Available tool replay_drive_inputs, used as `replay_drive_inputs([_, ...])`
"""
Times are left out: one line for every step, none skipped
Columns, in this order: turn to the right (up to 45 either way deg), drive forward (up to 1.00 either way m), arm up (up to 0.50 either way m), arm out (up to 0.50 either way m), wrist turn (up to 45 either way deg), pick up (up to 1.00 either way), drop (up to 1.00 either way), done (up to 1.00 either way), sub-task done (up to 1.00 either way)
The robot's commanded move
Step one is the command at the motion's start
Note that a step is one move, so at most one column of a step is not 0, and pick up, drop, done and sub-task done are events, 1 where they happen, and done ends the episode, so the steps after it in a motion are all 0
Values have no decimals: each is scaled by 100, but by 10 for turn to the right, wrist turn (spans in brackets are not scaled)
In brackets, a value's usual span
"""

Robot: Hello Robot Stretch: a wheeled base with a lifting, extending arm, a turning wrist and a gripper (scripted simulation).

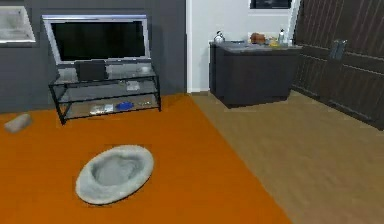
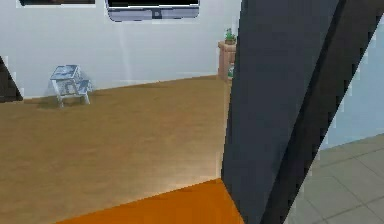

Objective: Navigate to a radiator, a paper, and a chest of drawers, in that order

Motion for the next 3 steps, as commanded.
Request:
replay_drive_inputs([0, 40, 0, 0, 0, 0, 0, 0, 0])
replay_drive_inputs([-450, 0, 0, 0, 0, 0, 0, 0, 0])
replay_drive_inputs([-150, 0, 0, 0, 0, 0, 0, 0, 0])
